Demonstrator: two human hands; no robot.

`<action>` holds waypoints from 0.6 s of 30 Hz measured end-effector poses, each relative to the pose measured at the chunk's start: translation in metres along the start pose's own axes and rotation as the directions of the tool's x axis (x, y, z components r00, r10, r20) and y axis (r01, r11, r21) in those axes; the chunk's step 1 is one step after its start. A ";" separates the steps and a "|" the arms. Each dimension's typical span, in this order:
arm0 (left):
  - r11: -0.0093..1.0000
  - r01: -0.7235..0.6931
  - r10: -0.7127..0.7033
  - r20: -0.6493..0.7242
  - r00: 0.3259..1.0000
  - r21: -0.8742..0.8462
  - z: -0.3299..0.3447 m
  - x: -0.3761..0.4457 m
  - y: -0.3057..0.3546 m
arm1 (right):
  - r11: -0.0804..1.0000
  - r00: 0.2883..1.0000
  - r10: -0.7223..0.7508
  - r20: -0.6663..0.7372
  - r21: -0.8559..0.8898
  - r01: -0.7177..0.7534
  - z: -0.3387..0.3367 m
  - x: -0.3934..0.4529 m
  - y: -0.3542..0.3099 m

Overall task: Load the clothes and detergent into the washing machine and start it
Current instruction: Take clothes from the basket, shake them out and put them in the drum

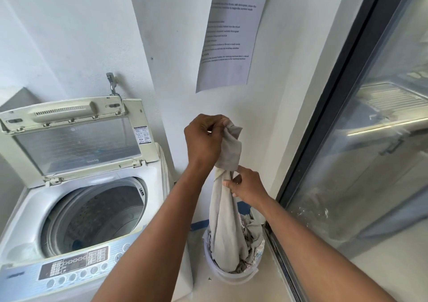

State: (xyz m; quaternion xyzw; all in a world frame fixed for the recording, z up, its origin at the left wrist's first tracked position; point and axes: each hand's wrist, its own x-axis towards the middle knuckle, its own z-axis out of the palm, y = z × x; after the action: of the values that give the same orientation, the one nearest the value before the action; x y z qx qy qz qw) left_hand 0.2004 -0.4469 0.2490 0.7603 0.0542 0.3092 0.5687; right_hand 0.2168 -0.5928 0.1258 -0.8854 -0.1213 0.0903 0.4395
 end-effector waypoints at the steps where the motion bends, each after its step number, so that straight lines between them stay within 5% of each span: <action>1: 1.000 -0.016 0.016 0.007 1.000 -0.010 0.000 0.000 0.004 | 1.000 1.000 -0.007 -0.026 0.025 0.008 0.000 0.002 -0.005; 9: 0.977 -0.192 0.189 -0.040 0.981 -0.090 -0.019 0.004 0.035 | 0.992 0.959 -0.039 -0.282 0.101 0.070 -0.018 0.025 -0.041; 15: 0.994 0.009 -0.007 0.018 1.000 -0.112 -0.040 -0.024 -0.017 | 0.921 0.870 0.023 -0.493 0.349 0.174 -0.053 0.035 -0.078; 18: 0.983 0.119 -0.108 0.083 0.991 -0.142 -0.043 -0.050 -0.049 | 0.910 0.847 -0.104 -0.521 0.294 0.293 -0.083 0.042 -0.100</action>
State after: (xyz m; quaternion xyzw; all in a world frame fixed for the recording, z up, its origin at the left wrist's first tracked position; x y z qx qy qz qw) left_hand 0.1504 -0.4157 0.1917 0.7233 0.0533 0.2507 0.6412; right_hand 0.2649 -0.5846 0.2528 -0.7643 -0.0784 -0.1653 0.6184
